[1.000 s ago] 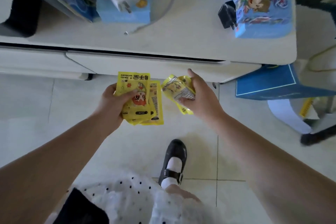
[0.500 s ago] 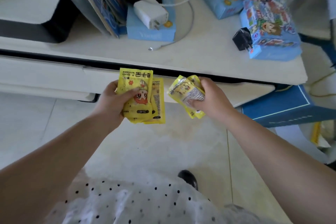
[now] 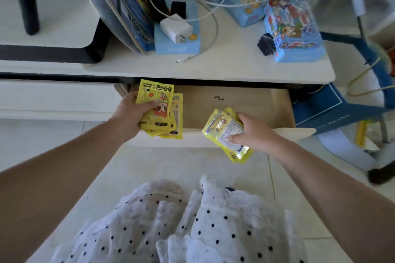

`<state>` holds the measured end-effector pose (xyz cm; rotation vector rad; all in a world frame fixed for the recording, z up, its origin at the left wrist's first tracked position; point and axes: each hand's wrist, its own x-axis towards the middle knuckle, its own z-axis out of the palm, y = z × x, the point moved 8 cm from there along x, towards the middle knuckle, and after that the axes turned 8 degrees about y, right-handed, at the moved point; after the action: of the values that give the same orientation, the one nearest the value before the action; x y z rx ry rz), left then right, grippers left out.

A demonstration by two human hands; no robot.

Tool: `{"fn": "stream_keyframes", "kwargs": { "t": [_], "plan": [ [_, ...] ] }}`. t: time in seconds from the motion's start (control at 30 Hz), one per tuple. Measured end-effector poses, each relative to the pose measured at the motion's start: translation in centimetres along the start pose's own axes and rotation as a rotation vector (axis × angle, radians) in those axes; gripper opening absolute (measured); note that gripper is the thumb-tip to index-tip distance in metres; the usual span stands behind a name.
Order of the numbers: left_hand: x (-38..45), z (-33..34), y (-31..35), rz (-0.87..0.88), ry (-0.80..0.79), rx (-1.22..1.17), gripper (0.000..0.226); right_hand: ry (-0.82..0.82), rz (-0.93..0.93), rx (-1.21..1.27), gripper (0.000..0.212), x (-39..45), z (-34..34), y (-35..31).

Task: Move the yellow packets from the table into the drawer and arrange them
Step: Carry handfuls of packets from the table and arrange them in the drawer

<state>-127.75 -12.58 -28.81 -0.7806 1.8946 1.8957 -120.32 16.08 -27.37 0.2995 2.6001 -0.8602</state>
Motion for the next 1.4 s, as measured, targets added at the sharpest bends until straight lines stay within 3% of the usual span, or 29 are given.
{"fn": "stream_keyframes", "kwargs": {
  "t": [0.07, 0.17, 0.23, 0.4, 0.6, 0.73, 0.87, 1.0, 1.1, 1.27, 1.4],
  "plan": [
    [0.2, 0.4, -1.0, -0.023, -0.014, 0.000, 0.044, 0.001, 0.036, 0.040, 0.043, -0.7, 0.3, 0.4],
    [0.6, 1.2, -2.1, -0.054, -0.029, -0.013, 0.020, -0.008, 0.089, 0.074, 0.043, -1.2, 0.3, 0.7],
    [0.9, 1.5, -2.9, -0.076, -0.041, -0.020, 0.015, -0.020, 0.113, 0.076, 0.043, -1.2, 0.3, 0.7],
    [1.7, 1.1, -4.8, -0.164, -0.070, 0.025, 0.044, -0.063, 0.153, 0.082, 0.045, -1.5, 0.9, 1.3],
    [0.8, 0.8, -6.6, -0.234, -0.134, 0.025, 0.047, -0.186, 0.218, 0.084, 0.041, -1.8, 1.8, 1.7],
    [2.1, 0.5, -6.9, -0.259, -0.104, -0.060, 0.047, -0.140, 0.298, 0.297, 0.032, -0.4, 2.8, 1.4],
    [6.0, -0.2, -5.9, -0.203, 0.007, -0.095, 0.046, -0.028, 0.407, 0.693, 0.019, 3.9, 4.1, 0.4],
    [9.6, -0.1, -5.7, -0.117, 0.119, -0.041, 0.046, 0.088, 0.514, 0.731, 0.014, 9.1, 6.4, 0.4],
    [11.2, 1.1, -5.9, -0.050, 0.163, 0.015, 0.034, 0.158, 0.519, 0.794, 0.027, 12.2, 8.4, 0.4],
    [13.0, 1.0, -6.7, 0.004, 0.255, 0.073, 0.051, 0.259, 0.498, 0.861, 0.015, 14.8, 11.4, 0.8],
    [13.0, 0.8, -4.7, 0.215, 0.289, 0.322, 0.053, 0.324, 0.448, 0.805, 0.018, 15.4, 12.4, 1.0]
  ]
}}
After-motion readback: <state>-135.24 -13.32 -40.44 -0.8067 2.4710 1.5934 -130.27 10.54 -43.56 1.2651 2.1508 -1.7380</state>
